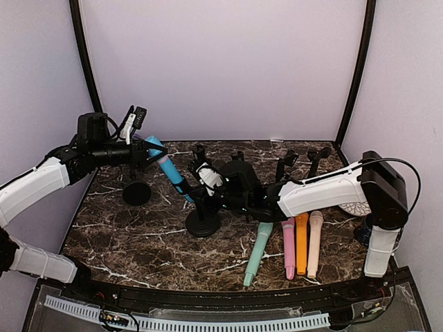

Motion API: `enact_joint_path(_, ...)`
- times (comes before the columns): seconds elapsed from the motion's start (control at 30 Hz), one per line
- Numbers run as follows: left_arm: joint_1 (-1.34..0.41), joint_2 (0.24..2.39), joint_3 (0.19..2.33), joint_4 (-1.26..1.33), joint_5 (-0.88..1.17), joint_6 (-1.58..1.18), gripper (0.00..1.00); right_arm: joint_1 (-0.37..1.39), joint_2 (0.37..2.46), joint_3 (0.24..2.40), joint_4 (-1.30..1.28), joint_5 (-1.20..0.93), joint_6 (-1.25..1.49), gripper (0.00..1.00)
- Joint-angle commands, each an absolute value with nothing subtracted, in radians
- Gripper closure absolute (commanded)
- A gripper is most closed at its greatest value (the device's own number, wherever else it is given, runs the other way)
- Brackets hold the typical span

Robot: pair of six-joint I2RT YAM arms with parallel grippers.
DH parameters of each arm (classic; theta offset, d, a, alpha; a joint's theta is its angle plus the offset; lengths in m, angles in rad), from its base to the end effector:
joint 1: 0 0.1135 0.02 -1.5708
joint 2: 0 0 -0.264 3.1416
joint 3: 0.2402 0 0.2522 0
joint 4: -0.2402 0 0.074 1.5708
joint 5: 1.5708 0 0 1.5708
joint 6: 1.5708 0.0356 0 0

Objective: Remove the microphone from the stand
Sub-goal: Remove the microphone from the microphone stand.

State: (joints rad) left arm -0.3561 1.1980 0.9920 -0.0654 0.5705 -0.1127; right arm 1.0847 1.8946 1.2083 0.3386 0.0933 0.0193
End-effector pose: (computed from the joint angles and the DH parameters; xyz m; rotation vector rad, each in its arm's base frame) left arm 0.2520 -0.1143 0.3401 0.6295 1.7745 -0.8485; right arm 0.2059 0.3825 0.2177 -0.9453 1.7305 0.6463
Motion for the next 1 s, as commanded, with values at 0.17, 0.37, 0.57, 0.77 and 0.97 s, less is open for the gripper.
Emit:
enact_joint_path(0.17, -0.302, 1.184, 1.006, 0.061, 0.486, -0.054, 1.00, 1.077, 1.903, 1.187, 0.220, 0.122, 0.068, 1.00)
enact_joint_path(0.37, -0.331, 1.177, 0.999, 0.086, 0.571, -0.032, 1.00, 1.044, 1.900, 1.189, 0.218, 0.094, 0.130, 1.00)
enact_joint_path(0.57, -0.477, 1.141, 0.973, 0.079, 0.589, 0.090, 1.00, 1.016, 1.901, 1.188, 0.217, 0.071, 0.167, 1.00)
enact_joint_path(0.77, -0.512, 1.153, 0.993, 0.042, 0.574, 0.113, 1.00, 1.016, 1.910, 1.198, 0.203, 0.075, 0.162, 1.00)
enact_joint_path(0.97, -0.508, 1.134, 0.998, 0.031, 0.472, 0.094, 1.00, 1.025, 1.915, 1.197, 0.185, 0.107, 0.146, 1.00)
